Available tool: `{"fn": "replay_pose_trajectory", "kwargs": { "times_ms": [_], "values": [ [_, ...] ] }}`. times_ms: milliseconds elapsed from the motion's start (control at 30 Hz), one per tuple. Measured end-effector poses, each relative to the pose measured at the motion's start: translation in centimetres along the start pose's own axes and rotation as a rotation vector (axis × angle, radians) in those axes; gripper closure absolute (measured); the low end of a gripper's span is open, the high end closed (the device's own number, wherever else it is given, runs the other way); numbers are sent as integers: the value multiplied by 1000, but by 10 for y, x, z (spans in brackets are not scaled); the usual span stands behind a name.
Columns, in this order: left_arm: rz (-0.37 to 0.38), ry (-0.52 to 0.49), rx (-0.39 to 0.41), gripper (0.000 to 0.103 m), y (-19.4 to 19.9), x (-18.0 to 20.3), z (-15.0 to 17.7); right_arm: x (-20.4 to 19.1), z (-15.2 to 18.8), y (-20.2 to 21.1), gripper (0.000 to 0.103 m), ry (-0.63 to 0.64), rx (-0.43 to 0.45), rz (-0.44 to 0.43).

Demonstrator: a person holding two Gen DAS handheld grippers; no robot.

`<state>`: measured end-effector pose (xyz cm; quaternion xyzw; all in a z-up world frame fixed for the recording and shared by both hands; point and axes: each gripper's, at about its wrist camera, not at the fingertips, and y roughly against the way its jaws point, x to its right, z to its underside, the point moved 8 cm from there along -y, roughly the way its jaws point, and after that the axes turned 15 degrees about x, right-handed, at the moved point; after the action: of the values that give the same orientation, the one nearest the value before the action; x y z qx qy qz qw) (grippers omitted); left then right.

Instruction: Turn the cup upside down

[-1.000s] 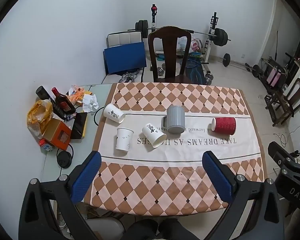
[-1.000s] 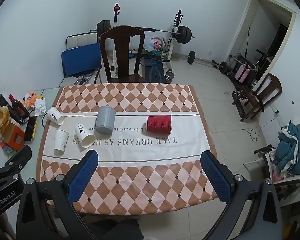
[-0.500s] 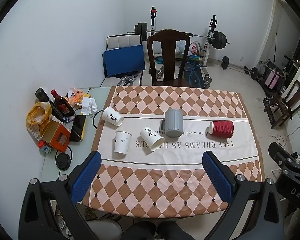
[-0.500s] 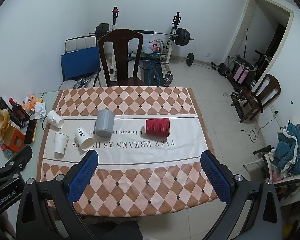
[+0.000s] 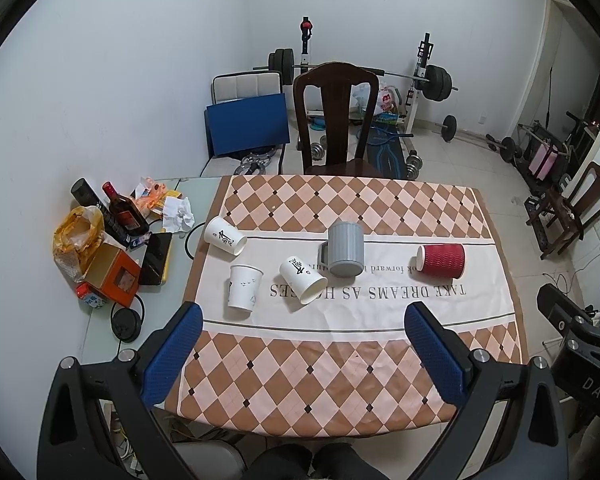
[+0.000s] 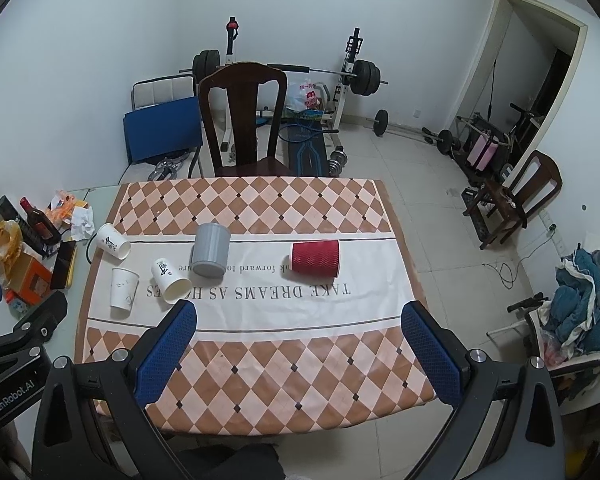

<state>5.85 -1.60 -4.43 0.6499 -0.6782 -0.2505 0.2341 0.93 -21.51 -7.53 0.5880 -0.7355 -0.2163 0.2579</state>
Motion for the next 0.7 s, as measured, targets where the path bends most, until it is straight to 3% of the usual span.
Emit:
{"fn": "replay_pose_trajectory", "kwargs": {
  "times_ms": [700],
  "values": [
    [13,3,3,0,4,4,-7,0,3,5,0,-3,8,-2]
  ]
}}
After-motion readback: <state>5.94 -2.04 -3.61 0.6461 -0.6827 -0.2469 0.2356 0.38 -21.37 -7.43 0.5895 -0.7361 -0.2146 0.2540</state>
